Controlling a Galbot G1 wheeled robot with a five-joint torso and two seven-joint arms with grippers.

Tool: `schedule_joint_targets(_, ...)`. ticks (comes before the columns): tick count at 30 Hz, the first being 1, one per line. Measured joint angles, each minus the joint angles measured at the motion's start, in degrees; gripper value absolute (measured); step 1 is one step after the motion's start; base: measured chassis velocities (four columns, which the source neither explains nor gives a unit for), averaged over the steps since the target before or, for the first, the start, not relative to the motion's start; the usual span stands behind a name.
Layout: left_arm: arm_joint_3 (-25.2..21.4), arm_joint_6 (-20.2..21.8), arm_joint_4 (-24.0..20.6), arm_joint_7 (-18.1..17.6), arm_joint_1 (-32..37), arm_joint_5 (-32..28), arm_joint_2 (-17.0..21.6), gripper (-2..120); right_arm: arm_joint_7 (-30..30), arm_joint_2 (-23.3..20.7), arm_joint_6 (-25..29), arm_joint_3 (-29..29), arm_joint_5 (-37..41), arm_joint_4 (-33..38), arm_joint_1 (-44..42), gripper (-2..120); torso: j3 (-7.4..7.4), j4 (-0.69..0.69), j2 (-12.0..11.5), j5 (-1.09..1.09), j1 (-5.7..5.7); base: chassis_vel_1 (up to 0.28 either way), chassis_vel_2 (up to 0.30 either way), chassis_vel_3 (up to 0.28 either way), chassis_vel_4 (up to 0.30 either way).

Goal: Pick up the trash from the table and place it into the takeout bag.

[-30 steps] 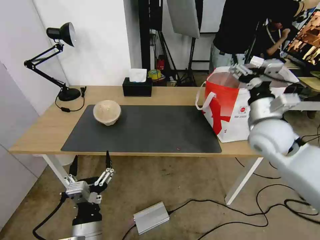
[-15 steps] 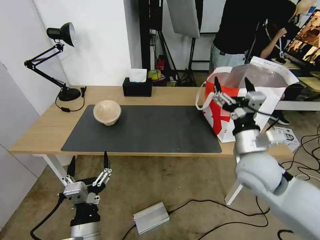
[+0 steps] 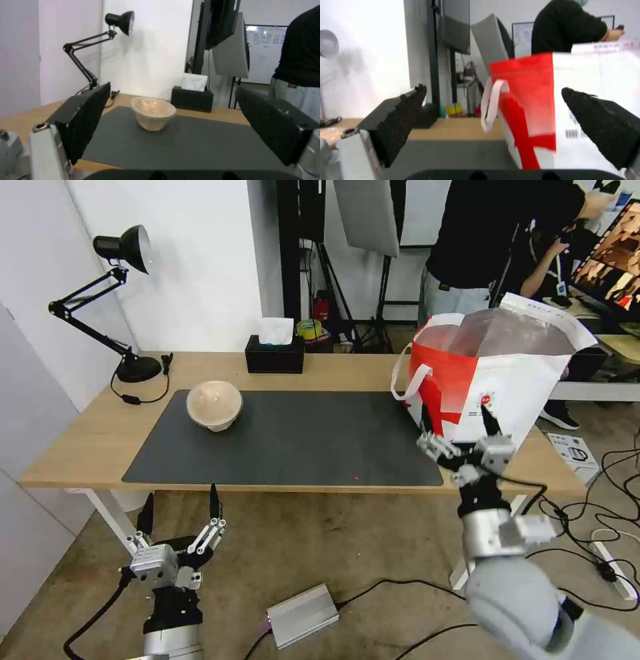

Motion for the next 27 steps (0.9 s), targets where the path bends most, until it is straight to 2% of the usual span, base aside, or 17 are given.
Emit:
schedule_joint_targets(13,0.13,-0.15,-0.34,-0.01,0.42,0.0,0.0,100,0.08,0.37,-0.93,1.07,-0.94,1.74,-6.9,100,0.0,0.01,-0.01,0.0,0.0,0.0,0.0,0.0,0.0)
schedule_joint_targets(17,0.2,-0.41,-0.28,-0.01,0.33,0.01,-0.01,100,0.06,1.69,-1.05,-0.23,-2.79,0.76,-10.84,100,0.0,0.01,-0.01,0.0,0.0,0.0,0.0,0.0,0.0)
schedule_joint_targets(27,0.01,-1.06,0.25,-0.01,0.16,0.03,0.01,100,0.19,3.03,-1.45,-1.18,-4.19,-0.87,-13.75,100,0.0,0.0,-0.01,0.0,0.0,0.0,0.0,0.0,0.0)
